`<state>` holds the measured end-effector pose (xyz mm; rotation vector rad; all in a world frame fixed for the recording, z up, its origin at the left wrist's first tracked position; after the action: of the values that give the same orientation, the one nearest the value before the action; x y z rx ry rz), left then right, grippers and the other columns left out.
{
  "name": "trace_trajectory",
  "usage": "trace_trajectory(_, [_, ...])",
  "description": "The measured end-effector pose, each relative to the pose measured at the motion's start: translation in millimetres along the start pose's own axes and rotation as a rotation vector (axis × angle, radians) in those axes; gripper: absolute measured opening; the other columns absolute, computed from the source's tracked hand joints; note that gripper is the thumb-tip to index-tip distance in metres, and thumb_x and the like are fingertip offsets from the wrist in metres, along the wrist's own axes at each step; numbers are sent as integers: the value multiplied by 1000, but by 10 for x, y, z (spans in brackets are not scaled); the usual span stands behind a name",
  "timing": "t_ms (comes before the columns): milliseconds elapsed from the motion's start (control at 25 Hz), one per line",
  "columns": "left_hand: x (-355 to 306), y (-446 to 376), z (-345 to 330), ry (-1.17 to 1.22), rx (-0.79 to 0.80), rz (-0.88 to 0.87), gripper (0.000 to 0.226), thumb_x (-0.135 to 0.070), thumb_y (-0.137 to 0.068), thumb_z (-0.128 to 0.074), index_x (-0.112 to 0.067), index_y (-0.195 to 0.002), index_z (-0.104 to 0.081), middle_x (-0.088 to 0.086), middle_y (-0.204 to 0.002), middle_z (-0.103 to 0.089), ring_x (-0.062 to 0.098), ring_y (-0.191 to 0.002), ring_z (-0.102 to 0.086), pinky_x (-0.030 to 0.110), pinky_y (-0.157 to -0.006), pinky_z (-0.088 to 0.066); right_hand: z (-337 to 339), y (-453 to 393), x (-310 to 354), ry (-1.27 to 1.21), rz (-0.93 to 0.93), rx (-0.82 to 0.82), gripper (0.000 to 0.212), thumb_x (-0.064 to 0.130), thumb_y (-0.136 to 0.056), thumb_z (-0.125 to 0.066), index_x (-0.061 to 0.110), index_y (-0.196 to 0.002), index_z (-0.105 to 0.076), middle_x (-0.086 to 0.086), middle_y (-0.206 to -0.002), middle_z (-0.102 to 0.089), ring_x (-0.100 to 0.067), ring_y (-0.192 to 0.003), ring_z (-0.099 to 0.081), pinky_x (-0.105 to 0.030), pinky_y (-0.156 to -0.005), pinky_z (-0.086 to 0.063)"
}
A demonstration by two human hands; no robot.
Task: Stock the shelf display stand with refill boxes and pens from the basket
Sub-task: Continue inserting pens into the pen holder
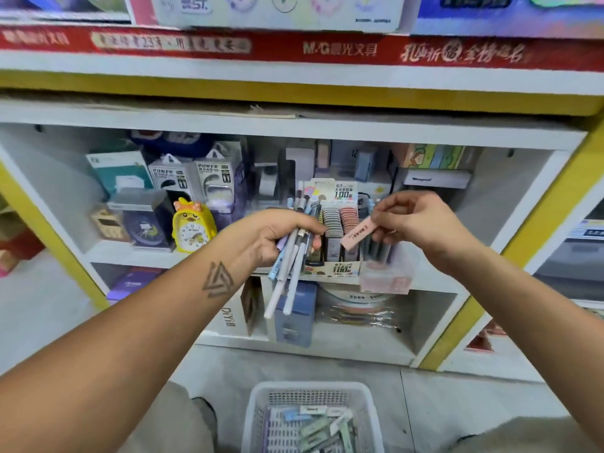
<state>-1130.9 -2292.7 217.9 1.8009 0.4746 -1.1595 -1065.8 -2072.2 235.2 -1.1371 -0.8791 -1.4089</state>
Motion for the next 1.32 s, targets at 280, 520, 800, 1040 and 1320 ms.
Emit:
trace_trajectory(280, [25,-23,713,123,-152,-29,12,0,-92,-57,1,-81,-56,11,-55,-62,15,-41,-62,22,-39,-50,-636,-328,-90,138,100,67,5,2,-85,-76,6,-86,-72,-11,-83,-76,-25,-73,-71,-40,-69,-58])
trace_trajectory(520, [70,21,1089,172,-271,-54,9,2,-92,-57,1,-83,-58,10,-53,-61,16,-44,-63,22,-42,-52,-1115,-391,-165,703,465,144,9,15,-92,-70,16,-101,-70,5,-89,-69,-15,-82,-63,-29,-73,-52])
trace_trajectory(800, [82,13,1085,194,-276,-59,5,3,-91,-59,1,-86,-57,11,-54,-61,16,-44,-63,22,-42,-52,-1289,-493,-294,844,528,191,3,11,-91,-68,11,-93,-68,-3,-87,-69,-25,-81,-63,-39,-71,-52])
trace_trajectory(1040, [85,-4,1036,203,-279,-69,3,3,-91,-58,1,-89,-57,11,-56,-62,16,-44,-63,23,-41,-53,-1354,-497,-289,875,565,284,5,11,-91,-67,14,-87,-69,-2,-84,-70,-23,-77,-63,-40,-69,-54])
trace_trajectory(1320, [38,-15,923,277,-294,-115,7,3,-91,-59,0,-86,-55,12,-55,-60,16,-42,-62,21,-40,-51,-1455,-451,-331,1045,488,387,20,7,-96,-54,13,-101,-72,-1,-101,-59,-24,-92,-60,-35,-80,-49])
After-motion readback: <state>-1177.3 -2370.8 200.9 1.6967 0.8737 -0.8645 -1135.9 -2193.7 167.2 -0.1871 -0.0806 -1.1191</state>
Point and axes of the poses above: each hand's wrist, its own y-axis away from the middle knuckle, its own z-axis out of the back of the hand, x = y × z, the point moved 2 cm from there along -y, towards the middle knuckle
